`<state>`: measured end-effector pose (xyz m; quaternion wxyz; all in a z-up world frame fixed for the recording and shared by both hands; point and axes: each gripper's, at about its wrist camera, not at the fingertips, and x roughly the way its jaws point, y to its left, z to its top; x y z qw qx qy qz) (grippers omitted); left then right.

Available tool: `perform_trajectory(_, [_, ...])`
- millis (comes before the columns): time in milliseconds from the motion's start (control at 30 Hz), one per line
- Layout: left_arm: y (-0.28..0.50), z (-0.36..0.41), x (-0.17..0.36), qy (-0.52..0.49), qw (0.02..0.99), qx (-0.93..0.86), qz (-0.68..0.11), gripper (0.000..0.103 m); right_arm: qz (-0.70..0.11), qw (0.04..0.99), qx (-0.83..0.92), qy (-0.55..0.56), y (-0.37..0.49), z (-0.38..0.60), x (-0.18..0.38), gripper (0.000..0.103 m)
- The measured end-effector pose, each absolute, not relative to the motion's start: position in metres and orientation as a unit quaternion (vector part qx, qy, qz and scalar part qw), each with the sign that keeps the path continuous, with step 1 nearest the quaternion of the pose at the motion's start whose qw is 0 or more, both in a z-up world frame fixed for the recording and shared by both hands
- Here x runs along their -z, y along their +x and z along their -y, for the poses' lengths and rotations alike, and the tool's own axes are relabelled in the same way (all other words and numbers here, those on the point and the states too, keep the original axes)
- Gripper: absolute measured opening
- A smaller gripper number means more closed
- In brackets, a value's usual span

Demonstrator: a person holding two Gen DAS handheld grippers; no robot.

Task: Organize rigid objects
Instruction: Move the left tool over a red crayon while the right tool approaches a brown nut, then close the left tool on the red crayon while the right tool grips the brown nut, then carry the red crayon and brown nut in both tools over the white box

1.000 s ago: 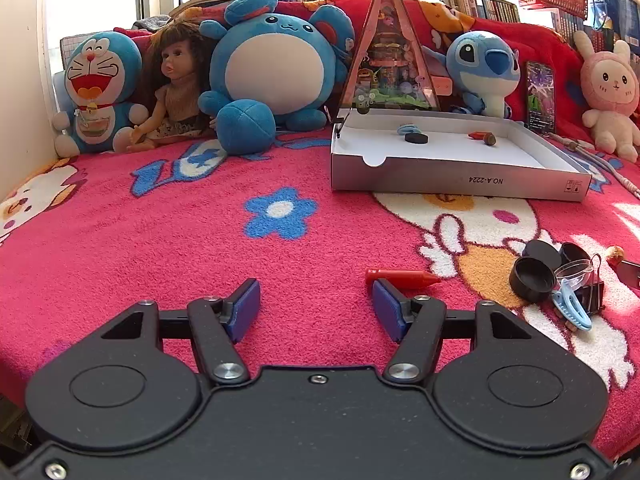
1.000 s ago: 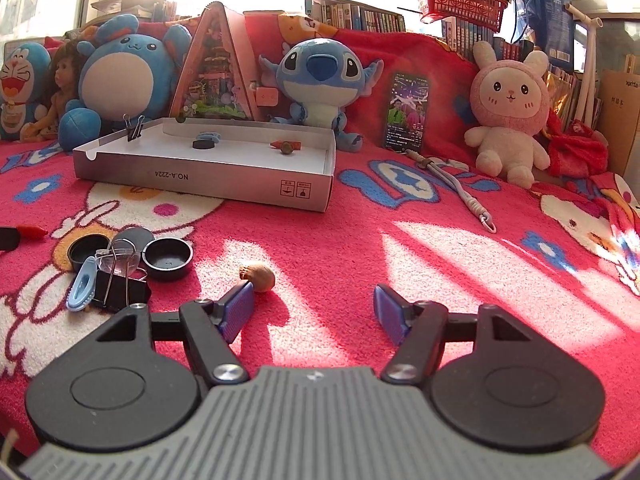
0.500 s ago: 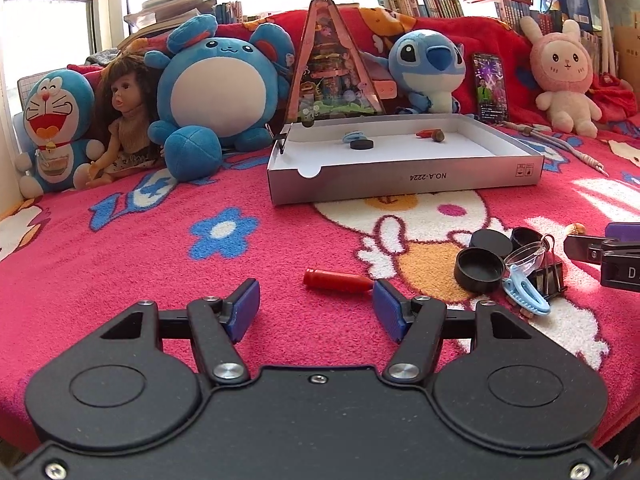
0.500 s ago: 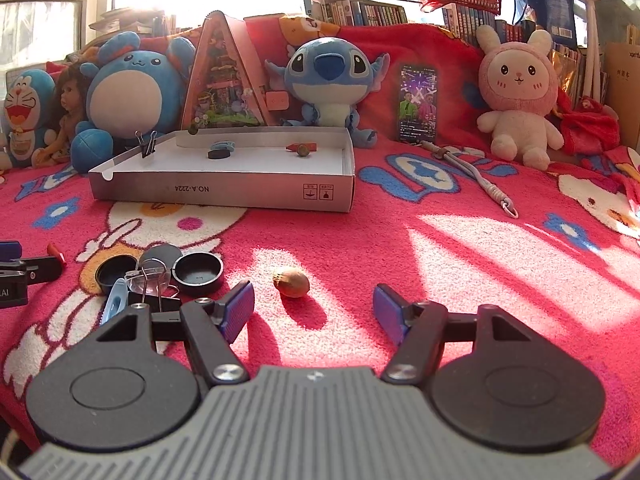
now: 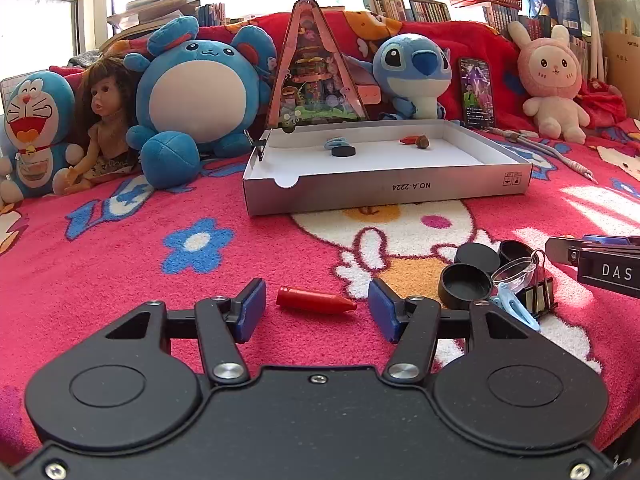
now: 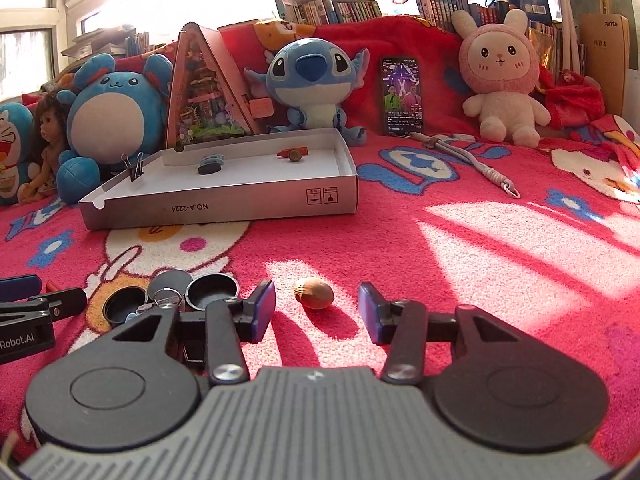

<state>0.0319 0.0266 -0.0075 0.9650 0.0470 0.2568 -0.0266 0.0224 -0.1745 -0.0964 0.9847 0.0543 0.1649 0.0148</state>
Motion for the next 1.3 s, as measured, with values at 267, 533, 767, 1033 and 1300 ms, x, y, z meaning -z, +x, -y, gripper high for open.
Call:
perform_trajectory(267, [0.033, -0.026, 0.009, 0.051, 0.964, 0.038, -0.257, 0.043, -0.166, 0.985, -0.014, 0.036, 0.024, 0.170, 0.097, 0.037])
perform_trajectory(533, [0.034, -0.028, 0.006, 0.040, 0.964, 0.035, -0.259, 0.041, -0.165, 0.986, -0.018, 0.025, 0.025, 0.169, 0.097, 0.026])
perform_trajectory(767, [0.040, -0.028, -0.004, 0.031, 0.966, 0.031, -0.256, 0.041, -0.163, 0.986, -0.024, 0.020, 0.025, 0.168, 0.094, 0.026])
perform_trajectory(1033, [0.059, -0.020, -0.014, 0.018, 0.963, 0.035, -0.267, 0.041, -0.157, 0.987, -0.029, 0.004, 0.032, 0.164, 0.085, 0.026])
perform_trajectory(1300, [0.086, -0.003, -0.027, 0.016, 0.961, 0.045, -0.273, 0.041, -0.172, 0.985, -0.030, -0.007, 0.052, 0.160, 0.072, 0.026])
